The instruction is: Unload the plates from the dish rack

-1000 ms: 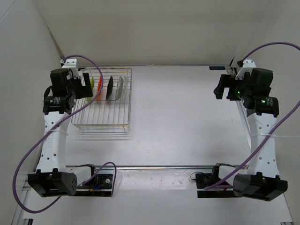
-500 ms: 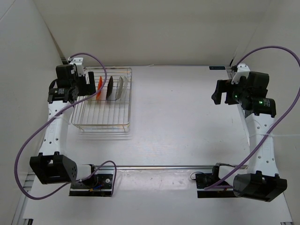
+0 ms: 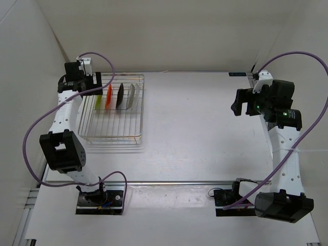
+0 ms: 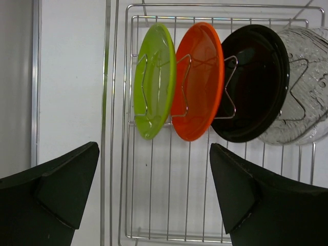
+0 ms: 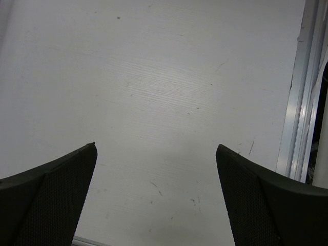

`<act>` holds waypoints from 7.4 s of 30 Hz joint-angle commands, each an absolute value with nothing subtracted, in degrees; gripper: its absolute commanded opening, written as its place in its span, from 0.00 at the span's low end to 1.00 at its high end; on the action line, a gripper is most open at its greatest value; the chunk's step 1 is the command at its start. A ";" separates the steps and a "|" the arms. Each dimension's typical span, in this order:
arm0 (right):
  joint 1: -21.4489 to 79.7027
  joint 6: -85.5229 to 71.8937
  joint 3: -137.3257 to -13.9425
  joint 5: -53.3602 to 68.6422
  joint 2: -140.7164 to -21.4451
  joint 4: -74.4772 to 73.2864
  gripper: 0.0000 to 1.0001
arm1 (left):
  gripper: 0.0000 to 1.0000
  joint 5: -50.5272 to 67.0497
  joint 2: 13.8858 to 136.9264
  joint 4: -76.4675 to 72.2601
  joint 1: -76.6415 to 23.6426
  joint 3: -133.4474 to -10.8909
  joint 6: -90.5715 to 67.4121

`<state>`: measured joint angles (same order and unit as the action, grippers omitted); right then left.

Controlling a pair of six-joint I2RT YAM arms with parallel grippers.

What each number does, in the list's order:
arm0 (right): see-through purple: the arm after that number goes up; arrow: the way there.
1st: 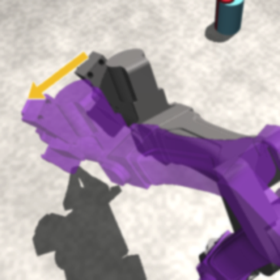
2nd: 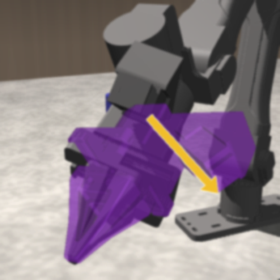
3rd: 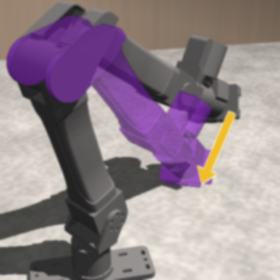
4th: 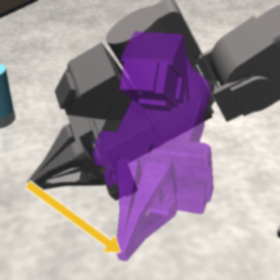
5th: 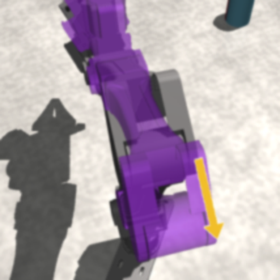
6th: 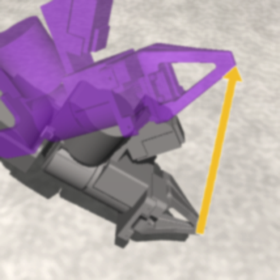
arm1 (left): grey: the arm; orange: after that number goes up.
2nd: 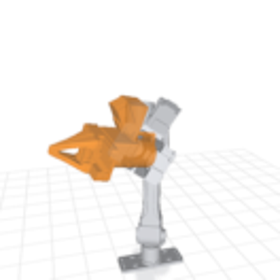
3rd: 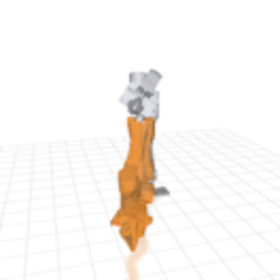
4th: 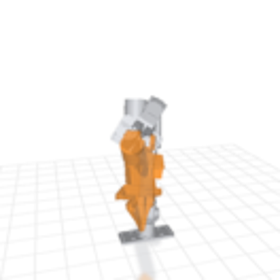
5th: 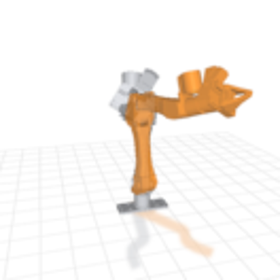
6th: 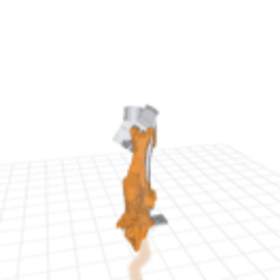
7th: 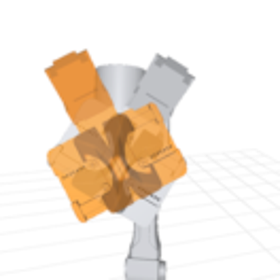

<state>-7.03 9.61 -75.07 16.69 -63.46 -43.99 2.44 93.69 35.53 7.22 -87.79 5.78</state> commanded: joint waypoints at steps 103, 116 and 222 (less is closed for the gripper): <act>-7.21 4.22 -98.17 56.58 -76.37 -52.56 0.95 | 0.11 -53.35 86.12 23.12 -70.56 -74.98 65.29; 1.05 10.46 -98.18 57.67 -80.33 -54.76 0.94 | 0.11 -54.49 93.52 19.60 -82.79 -82.79 68.64; -4.39 -0.18 -122.43 16.87 -137.81 -45.44 0.26 | 1.00 0.53 87.28 48.79 -10.55 -92.38 8.88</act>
<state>-4.69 -1.08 -120.57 15.44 -137.75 -44.34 -0.97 91.00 51.86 -12.29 -93.32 10.26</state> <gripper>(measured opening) 0.254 1.000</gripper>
